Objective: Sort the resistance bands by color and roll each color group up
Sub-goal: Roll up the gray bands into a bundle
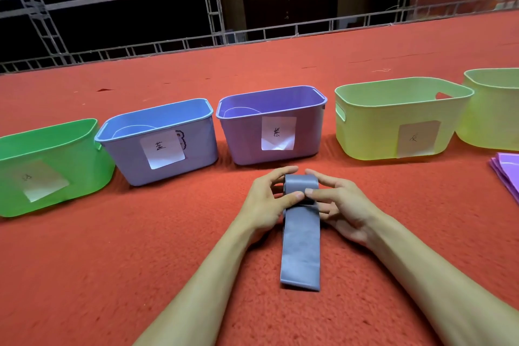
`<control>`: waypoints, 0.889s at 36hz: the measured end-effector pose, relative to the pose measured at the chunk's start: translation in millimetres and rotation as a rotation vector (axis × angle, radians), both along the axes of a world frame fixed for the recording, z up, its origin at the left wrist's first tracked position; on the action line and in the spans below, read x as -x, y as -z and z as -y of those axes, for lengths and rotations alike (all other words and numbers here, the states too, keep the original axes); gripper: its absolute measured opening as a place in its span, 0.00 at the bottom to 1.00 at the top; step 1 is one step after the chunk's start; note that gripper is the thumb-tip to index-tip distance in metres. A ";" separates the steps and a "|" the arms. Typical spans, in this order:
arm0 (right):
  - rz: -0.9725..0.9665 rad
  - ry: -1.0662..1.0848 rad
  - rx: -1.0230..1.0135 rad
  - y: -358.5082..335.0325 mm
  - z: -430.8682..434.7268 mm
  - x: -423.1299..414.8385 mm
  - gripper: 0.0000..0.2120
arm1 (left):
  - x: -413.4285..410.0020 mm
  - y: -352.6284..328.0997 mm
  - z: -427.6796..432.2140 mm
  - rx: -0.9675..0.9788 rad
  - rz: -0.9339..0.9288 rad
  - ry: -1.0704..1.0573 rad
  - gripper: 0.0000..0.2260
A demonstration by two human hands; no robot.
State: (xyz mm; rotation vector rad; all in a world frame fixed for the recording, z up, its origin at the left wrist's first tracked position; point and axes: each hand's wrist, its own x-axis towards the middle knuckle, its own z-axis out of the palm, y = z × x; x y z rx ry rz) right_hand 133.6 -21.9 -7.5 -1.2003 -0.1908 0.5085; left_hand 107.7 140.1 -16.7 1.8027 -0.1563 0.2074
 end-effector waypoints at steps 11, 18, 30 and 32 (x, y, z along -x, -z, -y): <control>0.037 0.018 0.059 -2.9 -2.6 3.4 0.15 | -0.2 2.0 3.5 0.049 0.097 0.023 0.22; 0.081 -0.011 0.071 -2.9 -2.3 5.0 0.10 | -0.3 2.1 4.0 0.121 0.125 0.012 0.21; 0.131 -0.008 0.007 -4.9 -0.2 9.5 0.12 | -3.7 5.8 4.9 0.251 0.018 0.069 0.22; 0.126 -0.013 -0.020 -5.1 -0.1 10.3 0.12 | -3.4 5.8 5.5 0.301 -0.009 0.089 0.23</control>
